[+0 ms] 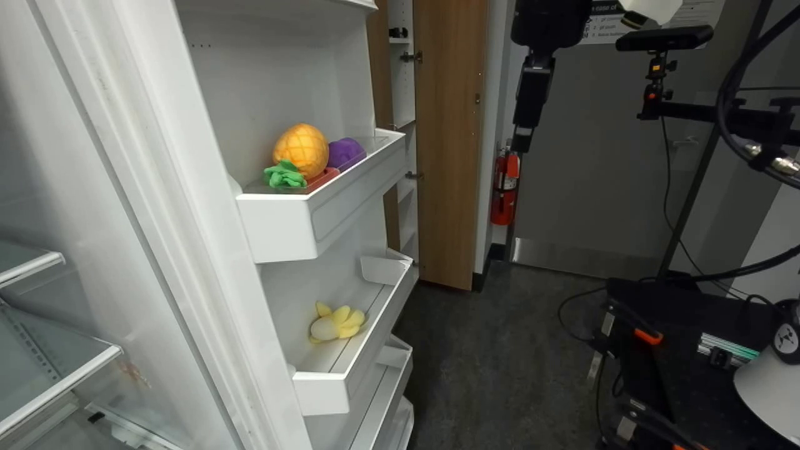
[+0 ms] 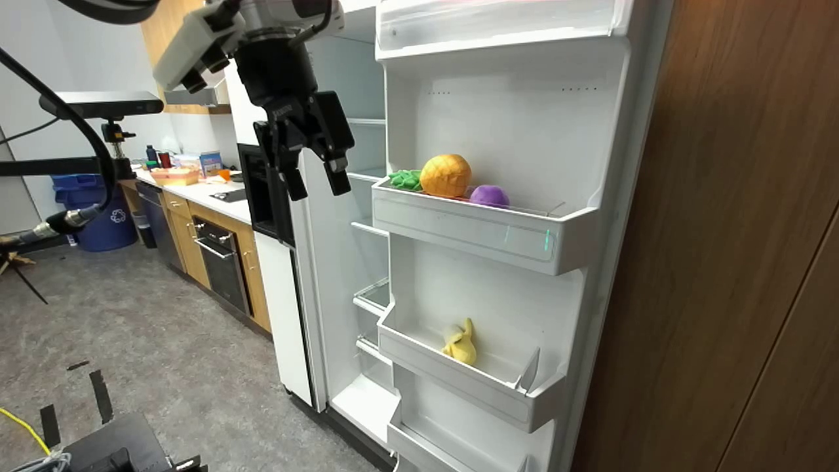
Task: Move the orange plush toy to the lower shelf in the fridge
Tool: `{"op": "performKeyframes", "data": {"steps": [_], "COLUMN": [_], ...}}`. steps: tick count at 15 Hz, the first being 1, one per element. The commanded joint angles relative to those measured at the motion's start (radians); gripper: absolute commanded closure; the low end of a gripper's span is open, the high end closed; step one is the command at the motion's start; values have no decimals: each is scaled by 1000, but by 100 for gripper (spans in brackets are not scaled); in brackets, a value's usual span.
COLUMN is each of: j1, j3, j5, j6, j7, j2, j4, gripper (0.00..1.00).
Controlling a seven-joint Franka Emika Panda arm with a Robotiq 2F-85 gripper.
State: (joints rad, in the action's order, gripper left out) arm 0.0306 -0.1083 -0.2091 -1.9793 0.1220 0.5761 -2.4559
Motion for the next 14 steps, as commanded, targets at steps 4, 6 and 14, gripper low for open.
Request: {"op": "performKeyframes", "data": {"steps": [4,6,14], "j1": [-4,3,26], "j3": [-18,-35,-58], "j5": [-22,-45,-181], "j6": [-77,-160,-396], "j7": [63,98,244], "j2": [-59,-101,-361], "j4": [35,55,245], "gripper": [0,0,0]}}
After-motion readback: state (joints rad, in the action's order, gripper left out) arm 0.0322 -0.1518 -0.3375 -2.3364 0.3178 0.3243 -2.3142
